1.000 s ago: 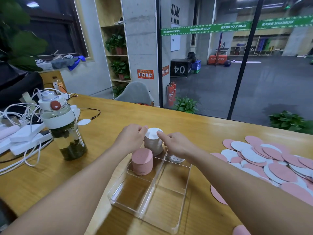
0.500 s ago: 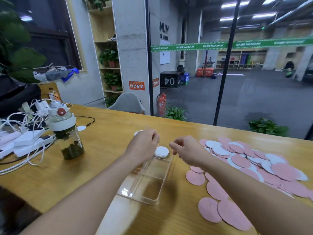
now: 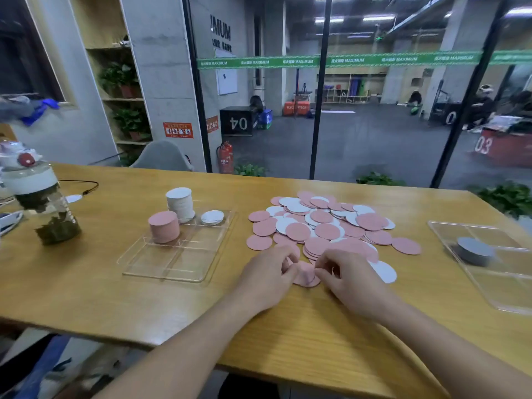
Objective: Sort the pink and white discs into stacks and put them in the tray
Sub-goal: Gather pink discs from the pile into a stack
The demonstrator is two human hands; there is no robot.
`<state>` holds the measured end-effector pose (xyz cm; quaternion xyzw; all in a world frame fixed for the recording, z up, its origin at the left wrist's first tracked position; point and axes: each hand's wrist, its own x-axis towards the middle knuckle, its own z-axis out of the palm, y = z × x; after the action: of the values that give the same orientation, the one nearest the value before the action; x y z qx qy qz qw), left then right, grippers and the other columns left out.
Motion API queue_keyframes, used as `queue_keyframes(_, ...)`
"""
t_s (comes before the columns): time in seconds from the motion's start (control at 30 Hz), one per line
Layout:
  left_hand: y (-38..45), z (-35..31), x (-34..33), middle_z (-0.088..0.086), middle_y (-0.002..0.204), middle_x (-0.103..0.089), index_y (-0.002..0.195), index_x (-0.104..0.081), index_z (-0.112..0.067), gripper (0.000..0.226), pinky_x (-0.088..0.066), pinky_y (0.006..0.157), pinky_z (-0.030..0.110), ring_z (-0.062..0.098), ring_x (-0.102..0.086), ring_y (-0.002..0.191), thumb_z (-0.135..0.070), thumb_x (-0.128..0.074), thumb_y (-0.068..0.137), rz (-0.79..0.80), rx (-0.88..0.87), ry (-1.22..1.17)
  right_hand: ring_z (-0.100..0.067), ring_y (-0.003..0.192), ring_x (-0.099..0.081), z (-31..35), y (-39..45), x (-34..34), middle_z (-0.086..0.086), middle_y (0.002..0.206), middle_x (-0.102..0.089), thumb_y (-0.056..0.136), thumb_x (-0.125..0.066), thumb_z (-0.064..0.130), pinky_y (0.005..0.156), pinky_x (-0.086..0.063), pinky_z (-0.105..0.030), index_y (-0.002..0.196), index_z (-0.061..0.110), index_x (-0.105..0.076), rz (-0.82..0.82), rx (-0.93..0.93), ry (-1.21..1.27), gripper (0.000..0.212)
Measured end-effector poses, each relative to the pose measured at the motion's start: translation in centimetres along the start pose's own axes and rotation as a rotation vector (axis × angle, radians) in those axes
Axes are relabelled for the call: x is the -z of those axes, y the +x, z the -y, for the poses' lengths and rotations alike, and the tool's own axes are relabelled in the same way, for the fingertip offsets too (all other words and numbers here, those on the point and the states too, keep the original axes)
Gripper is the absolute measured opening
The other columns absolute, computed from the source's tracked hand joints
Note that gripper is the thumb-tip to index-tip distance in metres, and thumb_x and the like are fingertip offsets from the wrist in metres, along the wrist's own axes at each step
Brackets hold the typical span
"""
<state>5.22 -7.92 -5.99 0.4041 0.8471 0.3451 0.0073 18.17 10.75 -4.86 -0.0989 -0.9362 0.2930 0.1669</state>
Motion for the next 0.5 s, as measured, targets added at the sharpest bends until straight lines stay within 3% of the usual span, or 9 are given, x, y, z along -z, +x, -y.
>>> queue_keyframes(0.2, -0.4, 0.5, -0.6, -0.015, 0.09, -0.066, 0.124, -0.068, -0.035, 0.025, -0.054, 0.077, 0.031, 0.0, -0.061, 0.079, -0.031, -0.069, 0.099, 0.04, -0.013, 0.038, -0.007, 0.084, -0.062, -2.6, -2.4, 0.2, 0.016, 0.092, -0.062, 0.096, -0.078, 0.027, 0.07, -0.044, -0.017, 0.099, 0.038, -0.068, -0.014, 0.051, -0.002, 0.015)
queue_keyframes(0.33, 0.7, 0.8, 0.2, -0.019, 0.111, -0.052, 0.136, -0.067, -0.032, 0.046, -0.051, 0.093, 0.032, 0.004, -0.056, 0.104, -0.053, -0.077, 0.096, 0.111, -0.048, 0.139, -0.008, 0.085, -0.063, -3.8, -2.5, 1.5, 0.021, 0.102, -0.062, 0.096, -0.078, 0.032, 0.074, -0.052, -0.023, 0.105, 0.037, -0.07, -0.02, 0.036, 0.036, 0.014)
queue_keyframes(0.43, 1.6, 1.1, 0.5, -0.016, 0.118, -0.045, 0.145, -0.064, -0.033, 0.063, -0.05, 0.104, 0.036, 0.01, -0.051, 0.119, -0.066, -0.077, 0.093, 0.212, -0.008, 0.188, 0.001, 0.099, -0.059, -5.4, -2.5, 2.5, 0.029, 0.112, -0.053, 0.086, -0.082, 0.055, 0.083, -0.052, -0.025, 0.116, 0.041, -0.07, 0.025, -0.013, -0.074, 0.035)
queue_keyframes(0.5, 2.0, 1.2, 0.6, -0.021, 0.118, -0.044, 0.143, -0.065, -0.036, 0.061, -0.048, 0.102, 0.027, 0.007, -0.048, 0.121, -0.065, -0.08, 0.091, 0.232, -0.016, 0.167, 0.002, 0.105, -0.056, -6.0, -2.5, 2.9, 0.03, 0.114, -0.05, 0.08, -0.08, 0.069, 0.087, -0.05, -0.025, 0.119, 0.043, -0.07, 0.034, -0.021, -0.122, 0.048)
